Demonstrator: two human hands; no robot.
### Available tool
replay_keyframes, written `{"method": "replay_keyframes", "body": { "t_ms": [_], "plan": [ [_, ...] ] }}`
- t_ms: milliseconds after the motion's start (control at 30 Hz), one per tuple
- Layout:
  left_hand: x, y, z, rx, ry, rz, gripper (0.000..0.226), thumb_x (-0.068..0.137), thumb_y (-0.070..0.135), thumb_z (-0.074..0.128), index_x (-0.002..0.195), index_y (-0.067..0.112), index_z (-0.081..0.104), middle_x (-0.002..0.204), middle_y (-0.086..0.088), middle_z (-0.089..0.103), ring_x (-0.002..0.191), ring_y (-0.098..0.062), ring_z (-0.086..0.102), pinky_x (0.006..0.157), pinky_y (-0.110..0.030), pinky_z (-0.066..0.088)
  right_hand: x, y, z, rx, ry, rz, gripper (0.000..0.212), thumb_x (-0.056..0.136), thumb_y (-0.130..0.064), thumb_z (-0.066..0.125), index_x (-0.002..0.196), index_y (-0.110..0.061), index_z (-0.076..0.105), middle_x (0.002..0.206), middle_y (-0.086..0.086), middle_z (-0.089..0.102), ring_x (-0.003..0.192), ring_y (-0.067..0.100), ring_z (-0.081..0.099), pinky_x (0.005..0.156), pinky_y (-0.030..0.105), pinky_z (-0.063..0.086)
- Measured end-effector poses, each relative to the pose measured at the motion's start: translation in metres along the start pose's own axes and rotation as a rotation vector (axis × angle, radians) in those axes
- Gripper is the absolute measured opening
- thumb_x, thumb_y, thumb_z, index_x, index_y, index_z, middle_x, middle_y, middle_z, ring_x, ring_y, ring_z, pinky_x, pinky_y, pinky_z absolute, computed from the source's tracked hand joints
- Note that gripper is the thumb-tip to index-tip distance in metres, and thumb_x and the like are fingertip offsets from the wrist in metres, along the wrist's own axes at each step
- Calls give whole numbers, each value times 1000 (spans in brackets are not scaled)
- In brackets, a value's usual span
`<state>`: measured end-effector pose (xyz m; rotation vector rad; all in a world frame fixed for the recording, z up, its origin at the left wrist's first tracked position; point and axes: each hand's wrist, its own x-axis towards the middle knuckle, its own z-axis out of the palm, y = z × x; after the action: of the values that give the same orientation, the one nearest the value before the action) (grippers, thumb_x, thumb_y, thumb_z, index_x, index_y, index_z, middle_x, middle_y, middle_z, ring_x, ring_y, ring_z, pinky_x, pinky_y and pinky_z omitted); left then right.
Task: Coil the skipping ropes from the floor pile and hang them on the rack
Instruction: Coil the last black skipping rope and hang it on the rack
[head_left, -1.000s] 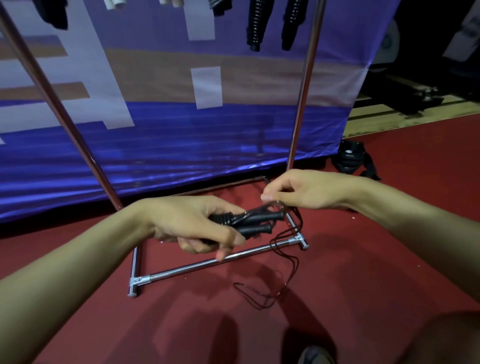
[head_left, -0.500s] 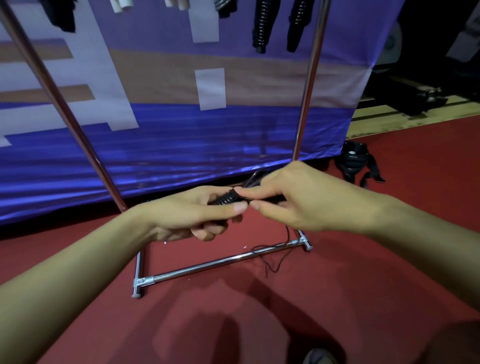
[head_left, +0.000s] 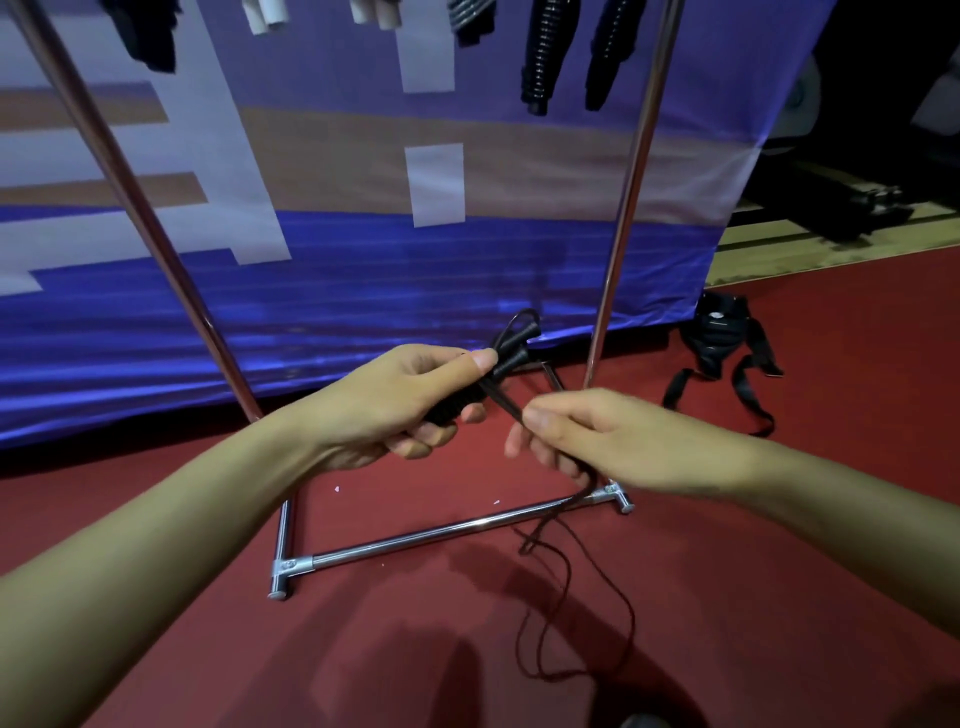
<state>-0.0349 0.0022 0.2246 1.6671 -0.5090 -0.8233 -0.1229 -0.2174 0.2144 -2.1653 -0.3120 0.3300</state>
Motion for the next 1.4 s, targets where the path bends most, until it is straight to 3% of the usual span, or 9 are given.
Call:
{"method": "replay_keyframes", "body": {
  "t_ms": [167, 333, 467, 633, 867, 1033, 1133, 1267, 1400],
  "plan": [
    [-3, 6, 1, -36, -70, 6, 29, 92, 49, 59, 98, 21, 65, 71, -1, 48, 47, -9, 20, 37, -14, 11, 2, 18, -9, 72, -201, -6, 25, 108, -20, 48, 93, -11, 65, 76, -2, 66, 71, 12, 62, 73, 28, 52],
    [-8, 8, 1, -48, -196, -41, 22, 94, 47, 59, 86, 28, 69, 66, 1, 48, 42, -6, 23, 38, -14, 9, 4, 25, -23, -49, -228, -29, 34, 106, -36, 50, 109, -15, 77, 84, 8, 54, 73, 16, 60, 77, 35, 58],
    [-7, 7, -3, 74, -271, -52, 22, 91, 46, 67, 80, 27, 64, 67, 0, 49, 41, -7, 26, 36, -12, 15, 4, 26, -29, 96, -233, 20, 46, 100, -50, 42, 88, -18, 73, 67, -7, 40, 60, 9, 35, 61, 20, 34],
    [-7, 6, 7, 348, -391, -184, 43, 92, 37, 71, 104, -1, 54, 69, -2, 57, 43, -9, 33, 38, -17, 18, 12, 22, -39, -270, -188, -42, 24, 100, -43, 62, 85, -29, 73, 73, -14, 63, 70, 2, 54, 72, 26, 44],
    [1, 3, 24, 541, -355, -195, 7, 98, 34, 69, 103, 31, 66, 68, 2, 58, 48, -16, 37, 45, -23, 23, 14, -10, -36, -663, 95, -193, 23, 87, -58, 65, 90, -40, 79, 78, -20, 67, 75, 1, 62, 66, 30, 49],
    [4, -1, 29, 542, -261, -102, 19, 98, 33, 69, 113, 21, 66, 67, 5, 58, 45, -14, 40, 41, -22, 28, 9, -29, -23, -912, 227, -307, 24, 94, -57, 59, 100, -41, 76, 78, -19, 53, 83, 11, 63, 60, 28, 36],
    [4, -4, 21, 461, -159, -75, 32, 98, 30, 69, 118, 7, 59, 70, 3, 60, 44, -13, 41, 39, -22, 28, 4, -29, -23, -766, 156, -268, 31, 99, -53, 49, 112, -42, 74, 71, -18, 60, 71, 9, 65, 64, 31, 50],
    [-3, -7, 8, 313, -244, -73, 45, 99, 40, 61, 129, 7, 53, 85, 0, 59, 53, -13, 48, 45, -20, 31, -9, -26, -27, -536, -97, -113, 44, 108, -31, 46, 148, -50, 46, 73, -13, 74, 58, 1, 69, 61, 14, 52],
    [-3, -5, 14, 127, -207, -97, 56, 99, 60, 36, 129, 18, 57, 84, -1, 55, 53, -10, 45, 42, -21, 26, -7, -22, -28, -611, 6, -215, 50, 107, -25, 49, 152, -46, 42, 79, -15, 71, 61, 2, 69, 62, 12, 51]
  ]
}}
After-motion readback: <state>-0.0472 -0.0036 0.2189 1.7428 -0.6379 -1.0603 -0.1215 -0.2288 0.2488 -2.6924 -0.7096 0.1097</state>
